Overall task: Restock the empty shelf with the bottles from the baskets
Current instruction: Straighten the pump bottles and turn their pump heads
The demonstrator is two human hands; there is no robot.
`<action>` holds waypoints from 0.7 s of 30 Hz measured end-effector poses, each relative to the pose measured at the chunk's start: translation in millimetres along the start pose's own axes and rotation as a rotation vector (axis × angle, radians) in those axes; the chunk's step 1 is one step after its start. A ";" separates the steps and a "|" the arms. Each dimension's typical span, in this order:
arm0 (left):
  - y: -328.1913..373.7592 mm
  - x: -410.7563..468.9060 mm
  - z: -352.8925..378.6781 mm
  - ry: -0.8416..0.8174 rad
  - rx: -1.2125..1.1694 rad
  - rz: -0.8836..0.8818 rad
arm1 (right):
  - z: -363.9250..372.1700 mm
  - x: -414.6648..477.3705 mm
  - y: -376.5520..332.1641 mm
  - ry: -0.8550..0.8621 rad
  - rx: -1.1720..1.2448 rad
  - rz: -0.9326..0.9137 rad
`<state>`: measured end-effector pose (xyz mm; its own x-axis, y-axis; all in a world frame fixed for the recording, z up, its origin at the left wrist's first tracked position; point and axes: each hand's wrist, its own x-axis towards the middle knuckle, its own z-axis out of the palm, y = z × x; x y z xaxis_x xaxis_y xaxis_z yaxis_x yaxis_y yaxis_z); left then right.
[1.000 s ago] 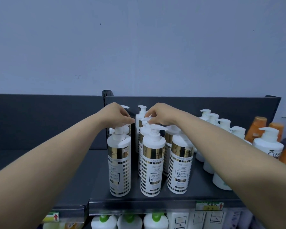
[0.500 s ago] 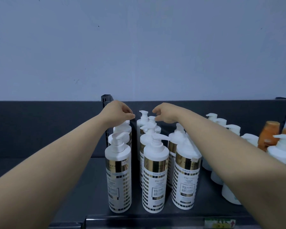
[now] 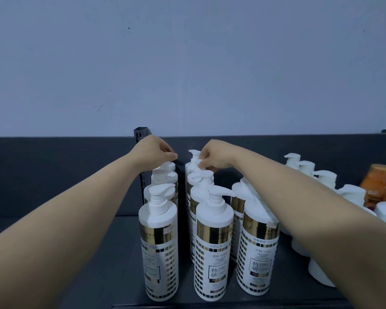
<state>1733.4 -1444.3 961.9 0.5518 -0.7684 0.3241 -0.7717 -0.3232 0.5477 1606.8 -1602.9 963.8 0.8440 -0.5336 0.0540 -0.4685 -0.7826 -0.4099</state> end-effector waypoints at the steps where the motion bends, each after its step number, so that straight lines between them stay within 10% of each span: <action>1: -0.5 0.0 -0.1 -0.001 -0.003 -0.001 | 0.5 0.5 -0.7 -0.003 0.003 -0.008; 21: -19.0 21.7 5.4 0.032 -0.020 0.016 | -1.7 72.5 -5.8 0.018 -0.202 0.104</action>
<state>1758.3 -1457.9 954.4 0.5496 -0.7553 0.3571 -0.7741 -0.2997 0.5576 1670.3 -1637.6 971.6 0.7844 -0.6191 0.0376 -0.5972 -0.7702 -0.2238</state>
